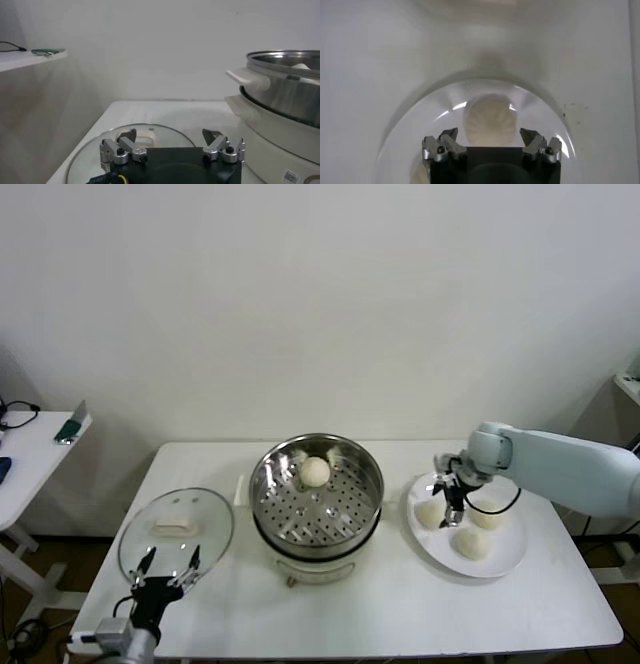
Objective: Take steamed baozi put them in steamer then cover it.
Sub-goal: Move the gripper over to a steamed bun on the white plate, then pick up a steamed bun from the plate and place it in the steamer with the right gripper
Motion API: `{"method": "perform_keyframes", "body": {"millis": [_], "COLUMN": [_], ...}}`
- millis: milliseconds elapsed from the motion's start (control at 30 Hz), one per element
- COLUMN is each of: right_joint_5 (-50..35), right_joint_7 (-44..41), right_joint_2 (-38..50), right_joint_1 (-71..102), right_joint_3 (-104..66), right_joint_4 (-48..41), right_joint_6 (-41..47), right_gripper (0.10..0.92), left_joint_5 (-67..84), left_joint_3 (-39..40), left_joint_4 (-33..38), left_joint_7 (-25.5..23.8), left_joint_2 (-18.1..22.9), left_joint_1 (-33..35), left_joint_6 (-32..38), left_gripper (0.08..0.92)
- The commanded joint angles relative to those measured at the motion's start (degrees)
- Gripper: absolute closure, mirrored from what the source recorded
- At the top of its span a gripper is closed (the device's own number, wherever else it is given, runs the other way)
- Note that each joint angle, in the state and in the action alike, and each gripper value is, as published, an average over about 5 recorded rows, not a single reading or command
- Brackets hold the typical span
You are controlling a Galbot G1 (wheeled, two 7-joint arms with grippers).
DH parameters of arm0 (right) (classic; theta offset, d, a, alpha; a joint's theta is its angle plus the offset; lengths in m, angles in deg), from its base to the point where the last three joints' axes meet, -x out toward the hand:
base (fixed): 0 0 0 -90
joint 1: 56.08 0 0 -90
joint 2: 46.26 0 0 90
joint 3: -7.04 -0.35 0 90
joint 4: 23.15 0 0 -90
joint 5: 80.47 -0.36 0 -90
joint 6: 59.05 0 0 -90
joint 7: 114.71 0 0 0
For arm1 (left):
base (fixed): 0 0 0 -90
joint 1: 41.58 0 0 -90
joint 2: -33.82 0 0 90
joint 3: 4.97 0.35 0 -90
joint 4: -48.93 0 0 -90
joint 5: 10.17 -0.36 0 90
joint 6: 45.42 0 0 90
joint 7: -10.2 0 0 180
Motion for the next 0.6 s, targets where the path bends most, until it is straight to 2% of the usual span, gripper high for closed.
{"method": "perform_keyframes", "body": {"millis": [33, 267, 600], "right_joint_5": [1.8, 1.3, 0.8], "right_joint_7": [0.2, 0.4, -1.4], "right_joint_2": [-2.0, -2.3, -0.1], "right_joint_1": [3.5, 3.8, -1.3], "right_joint_3": [-2.5, -3.2, -1.2], "right_joint_4": [-3.9, -4.0, -0.3], "right_joint_6": [0.7, 0.6, -0.6], "right_gripper": [0.239, 0.330, 0.386], "left_joint_5": [0.1, 0.1, -0.1], "left_joint_3": [0.0, 0.1, 0.3], "left_joint_4": [-0.2, -0.3, 0.0], "left_joint_7": [0.0, 0.0, 0.0], "left_joint_2": [-0.1, -0.3, -0.4], "left_joint_1": [-0.1, -0.3, -0.2], "left_joint_6": [0.0, 0.0, 0.0], "left_gripper": [0.177, 0.177, 0.177]}}
